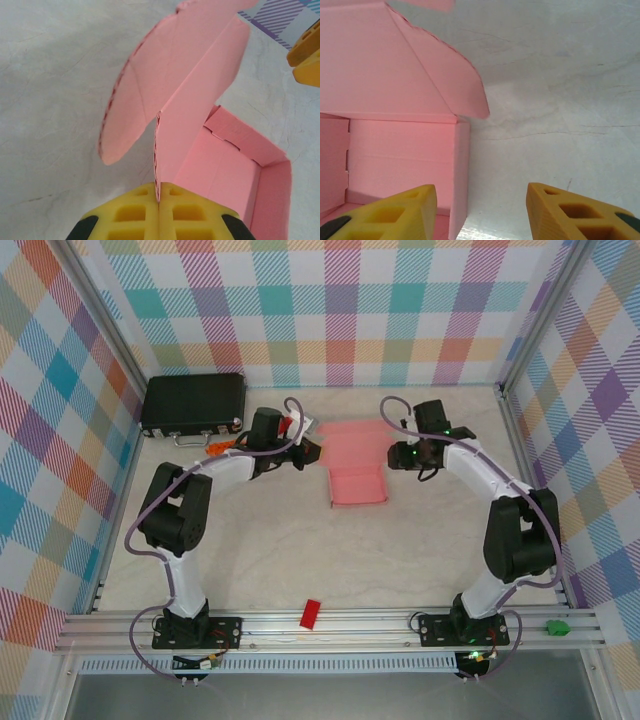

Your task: Fold the paper box

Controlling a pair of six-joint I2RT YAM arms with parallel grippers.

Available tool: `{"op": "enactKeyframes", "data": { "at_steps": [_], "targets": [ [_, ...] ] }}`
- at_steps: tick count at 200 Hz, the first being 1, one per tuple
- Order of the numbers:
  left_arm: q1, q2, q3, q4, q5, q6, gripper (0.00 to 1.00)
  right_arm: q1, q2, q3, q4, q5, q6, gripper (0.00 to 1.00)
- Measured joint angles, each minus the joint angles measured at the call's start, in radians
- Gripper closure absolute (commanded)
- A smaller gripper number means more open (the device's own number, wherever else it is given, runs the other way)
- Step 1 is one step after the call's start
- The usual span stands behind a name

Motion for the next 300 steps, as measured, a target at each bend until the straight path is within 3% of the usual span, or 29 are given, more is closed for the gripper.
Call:
{"op": "enactKeyframes", "data": {
  "at_steps": [31, 73, 134, 200, 263, 300],
  "targets": [
    [0.013, 0.008, 0.012, -0.003, 0.018, 0.017, 0.84, -0.063, 0.0, -0.006, 0.03, -0.071, -0.071, 0.47],
    [0.016, 0.008, 0.027, -0.026, 0.025, 0.035, 0.59, -0.105, 0.019, -0.011, 0.089, -0.15, -0.18, 0.46],
    [0.016, 0.006, 0.03, -0.088, -0.029, 0.062, 0.39, -0.123, 0.093, -0.009, 0.14, -0.285, -0.366, 0.44],
    [0.016, -0.004, 0.081, -0.182, -0.1, -0.008, 0.37, -0.149, 0.189, 0.14, 0.135, -0.384, -0.472, 0.43],
    [0.016, -0.004, 0.115, -0.246, -0.101, -0.075, 0.38, -0.149, 0.28, 0.233, 0.062, -0.484, -0.525, 0.45],
    [0.016, 0.004, 0.175, -0.291, -0.091, -0.097, 0.48, -0.149, 0.323, 0.306, -0.002, -0.527, -0.556, 0.48]
  ]
}}
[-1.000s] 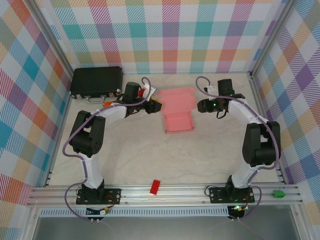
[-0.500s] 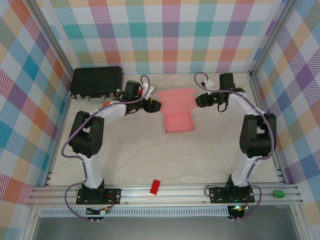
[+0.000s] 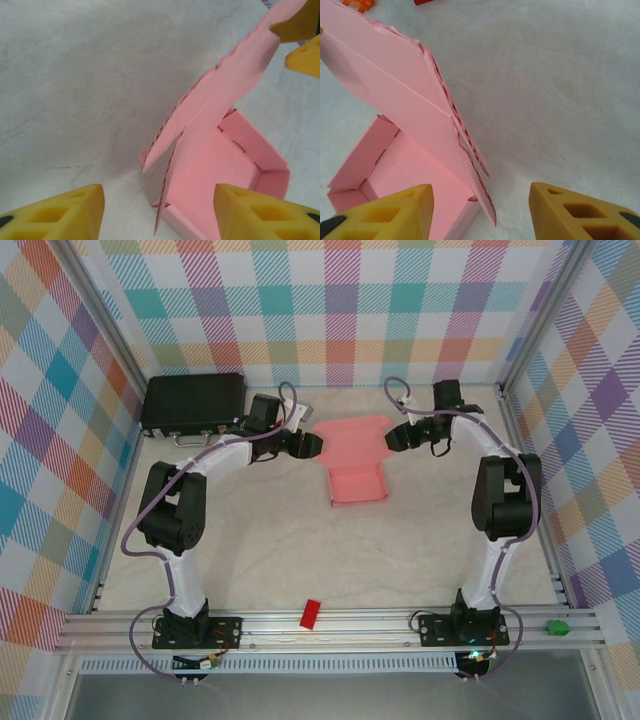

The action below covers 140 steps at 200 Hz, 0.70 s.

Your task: Fold the paper box

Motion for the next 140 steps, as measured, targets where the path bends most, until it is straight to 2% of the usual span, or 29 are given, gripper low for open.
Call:
{"op": "enactKeyframes", "data": {
  "at_steps": [83, 109, 140],
  "targets": [
    [0.0, 0.032, 0.047, -0.061, 0.027, -0.001, 0.51, 0.0, 0.026, 0.039, -0.072, -0.034, -0.018, 0.57],
    [0.0, 0.034, 0.047, -0.079, 0.034, 0.002, 0.62, 0.002, 0.026, 0.04, -0.08, -0.033, -0.019, 0.59],
    [0.0, 0.043, 0.059, -0.082, 0.045, 0.003, 0.68, 0.008, 0.026, 0.047, -0.091, -0.033, -0.02, 0.65]
  ]
}}
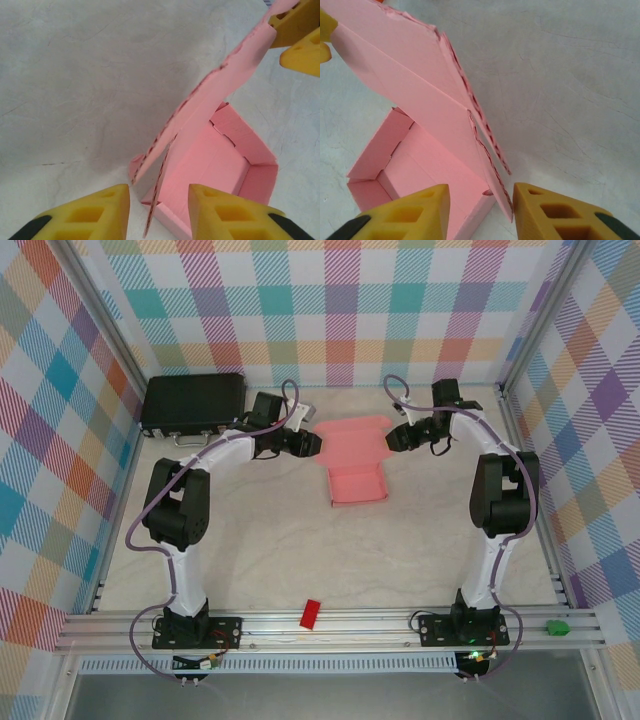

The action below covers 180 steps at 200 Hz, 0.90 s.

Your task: Fold the paper box

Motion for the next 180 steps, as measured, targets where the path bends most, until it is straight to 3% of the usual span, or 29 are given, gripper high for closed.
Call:
{"op": "enactKeyframes", "data": {
  "at_steps": [65, 180],
  "targets": [
    [-0.001, 0.002, 0.008, -0.016, 0.002, 0.001, 0.73, 0.014, 0.0, 0.011, -0.014, 0.012, -0.002, 0.72],
    [-0.014, 0.021, 0.046, -0.058, -0.011, 0.005, 0.89, 0.041, -0.017, -0.024, 0.028, 0.08, 0.017, 0.9]
  ]
}}
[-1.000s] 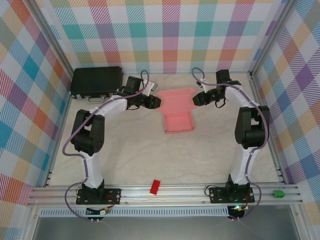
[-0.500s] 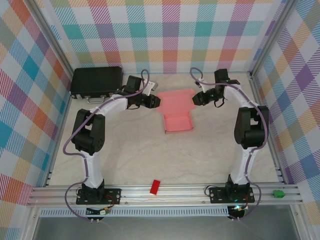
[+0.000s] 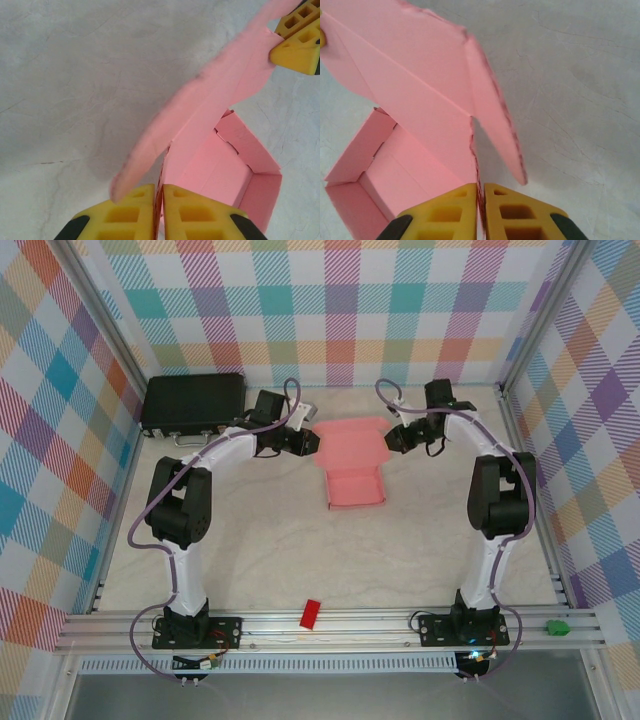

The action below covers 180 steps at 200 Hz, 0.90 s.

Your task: Fold the paper box

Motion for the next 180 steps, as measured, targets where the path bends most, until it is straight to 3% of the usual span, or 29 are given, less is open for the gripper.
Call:
{"op": "enactKeyframes", "data": {
  "at_steps": [46, 180],
  "targets": [
    [-0.018, 0.0, 0.018, -0.013, -0.051, -0.005, 0.97, 0.026, -0.084, -0.073, 0.065, 0.085, 0.09, 0.92],
    [-0.079, 0.001, 0.004, 0.153, -0.301, -0.113, 0.98, 0.168, -0.229, -0.317, 0.415, 0.478, 0.429, 0.91]
  ]
}}
